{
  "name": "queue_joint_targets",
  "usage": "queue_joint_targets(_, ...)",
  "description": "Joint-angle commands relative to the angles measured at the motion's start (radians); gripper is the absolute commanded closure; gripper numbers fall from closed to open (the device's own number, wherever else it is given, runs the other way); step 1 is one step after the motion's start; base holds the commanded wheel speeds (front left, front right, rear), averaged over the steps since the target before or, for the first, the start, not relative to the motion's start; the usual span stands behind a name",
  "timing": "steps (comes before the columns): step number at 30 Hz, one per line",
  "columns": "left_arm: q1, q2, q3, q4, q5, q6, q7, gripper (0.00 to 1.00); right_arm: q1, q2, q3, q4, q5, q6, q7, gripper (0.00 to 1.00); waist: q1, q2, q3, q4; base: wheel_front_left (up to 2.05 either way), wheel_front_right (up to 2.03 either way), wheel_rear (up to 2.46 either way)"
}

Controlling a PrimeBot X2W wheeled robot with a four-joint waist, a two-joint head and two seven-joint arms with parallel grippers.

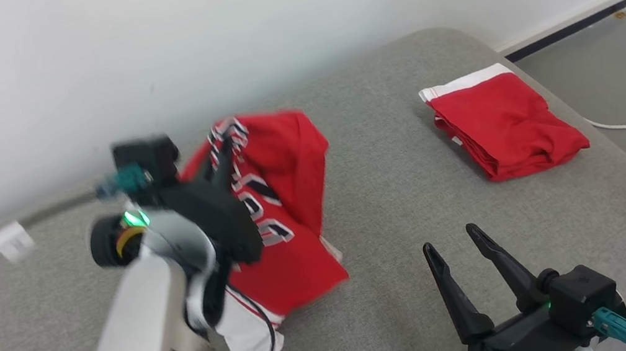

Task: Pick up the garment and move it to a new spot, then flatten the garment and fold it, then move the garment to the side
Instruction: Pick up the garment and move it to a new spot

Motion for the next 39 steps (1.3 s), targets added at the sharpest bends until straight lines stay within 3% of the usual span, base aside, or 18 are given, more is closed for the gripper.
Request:
queue_joint_targets(1, 0.031, -0.006, -0.019, 0.017, 0.006, 0.006, -0.043, 1.0, 0.003, 0.004, 0.006, -0.003, 0.004, -0.002, -0.005, 0.0, 0.0, 0.0, 0.018, -0.021, 0.0, 0.0, 0.0)
queue_joint_targets(5, 0.09, -0.017, -0.092, 0.116, 0.021, 0.022, -0.1, 1.0, -0.017, 0.004, 0.019, -0.004, 0.01, -0.002, -0.003, 0.0, 0.0, 0.0, 0.028, -0.018, 0.0, 0.0, 0.0)
queue_joint_targets(6, 0.097, -0.018, -0.106, 0.145, 0.019, 0.028, -0.108, 0.72, -0.019, 0.004, 0.02, -0.003, 0.011, -0.002, -0.004, 0.0, 0.0, 0.0, 0.029, -0.015, 0.0, 0.0, 0.0)
queue_joint_targets(8, 0.101, -0.02, -0.133, 0.188, 0.022, 0.04, -0.132, 0.0, -0.02, 0.004, 0.024, 0.0, 0.012, -0.002, -0.004, 0.0, 0.0, 0.0, 0.03, -0.006, 0.0, 0.0, 0.0)
queue_joint_targets(12, 0.12, -0.021, -0.184, 0.238, -0.034, 0.047, -0.159, 0.0, -0.01, 0.004, 0.02, 0.008, 0.011, -0.002, -0.006, 0.0, 0.0, 0.0, 0.025, 0.026, 0.0, 0.0, 0.0)
queue_joint_targets(17, 0.148, -0.021, -0.205, 0.213, -0.052, 0.09, -0.267, 0.0, 0.008, 0.004, 0.0, 0.013, 0.008, -0.002, -0.005, 0.0, 0.0, 0.0, 0.005, 0.087, 0.0, 0.0, 0.0)
queue_joint_targets(24, 0.286, 0.002, -0.15, 0.075, -0.087, 0.103, -0.45, 0.0, 0.048, 0.003, -0.077, 0.023, 0.024, -0.002, -0.019, 0.0, 0.0, 0.0, -0.021, 0.193, 0.0, 0.0, 0.0)
queue_joint_targets(30, 0.469, 0.032, -0.019, -0.151, -0.061, 0.117, -0.493, 0.0, 0.067, 0.003, -0.146, 0.054, 0.016, -0.002, -0.041, 0.0, 0.0, 0.0, -0.036, 0.255, 0.0, 0.0, 0.0)
queue_joint_targets(33, 0.586, 0.027, 0.074, -0.286, -0.011, 0.095, -0.491, 0.0, 0.068, 0.003, -0.172, 0.071, 0.002, -0.002, -0.048, 0.0, 0.0, 0.0, -0.042, 0.277, 0.0, 0.0, 0.0)
queue_joint_targets(39, 0.762, 0.017, 0.201, -0.408, 0.102, -0.002, -0.492, 0.0, 0.082, 0.003, -0.183, 0.114, -0.035, -0.002, -0.074, 0.0, 0.0, 0.0, -0.053, 0.303, 0.0, 0.0, 0.0)
